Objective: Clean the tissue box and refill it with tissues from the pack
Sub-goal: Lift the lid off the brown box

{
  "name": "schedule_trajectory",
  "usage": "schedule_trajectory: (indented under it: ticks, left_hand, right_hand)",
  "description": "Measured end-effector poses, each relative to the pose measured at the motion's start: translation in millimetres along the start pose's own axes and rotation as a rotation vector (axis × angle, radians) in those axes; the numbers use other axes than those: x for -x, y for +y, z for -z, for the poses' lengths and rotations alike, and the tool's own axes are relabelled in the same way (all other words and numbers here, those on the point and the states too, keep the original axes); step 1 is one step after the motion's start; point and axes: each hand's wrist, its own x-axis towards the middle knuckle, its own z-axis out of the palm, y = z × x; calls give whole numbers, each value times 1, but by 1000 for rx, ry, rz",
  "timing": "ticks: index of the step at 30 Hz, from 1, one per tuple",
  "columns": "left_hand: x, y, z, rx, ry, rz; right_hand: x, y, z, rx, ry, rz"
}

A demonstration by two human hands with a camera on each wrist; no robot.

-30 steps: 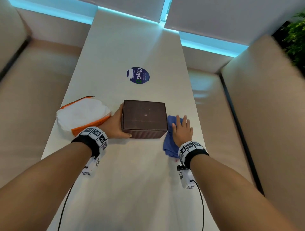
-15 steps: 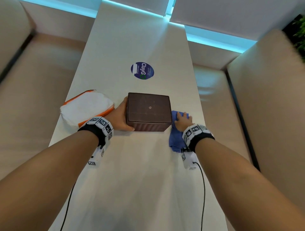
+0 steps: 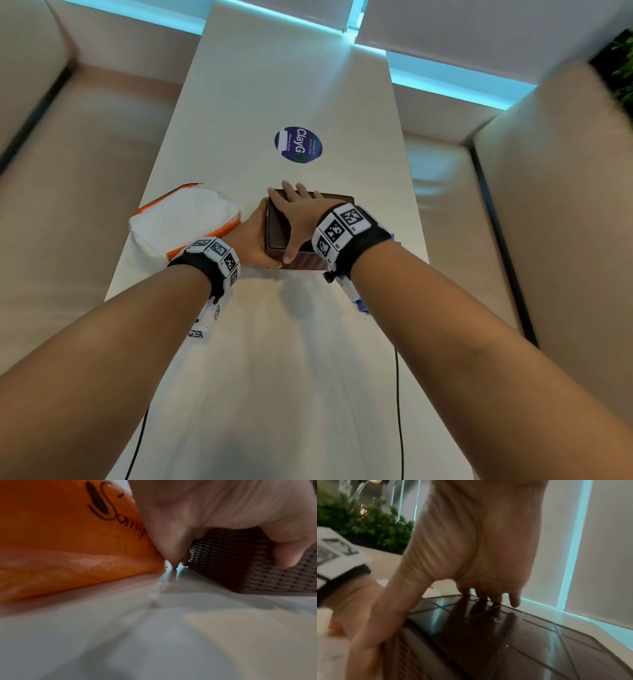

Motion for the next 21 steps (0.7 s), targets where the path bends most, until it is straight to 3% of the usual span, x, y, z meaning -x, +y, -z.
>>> schedule_trajectory:
  ticks: [9,14,18,21]
  left_hand:
    - [4,8,2,-43,-25,97]
    - [5,12,3,-90,-50,147]
    - [8,16,2,-29,-51,92]
    - [26,24,-2,-217,-21,255]
  right_hand:
    - [0,-2,2,8,79,38]
    - [11,2,19,-109,137,89]
    - [32,14,28,-368,267,144]
    - [56,23,32,-713,479,207]
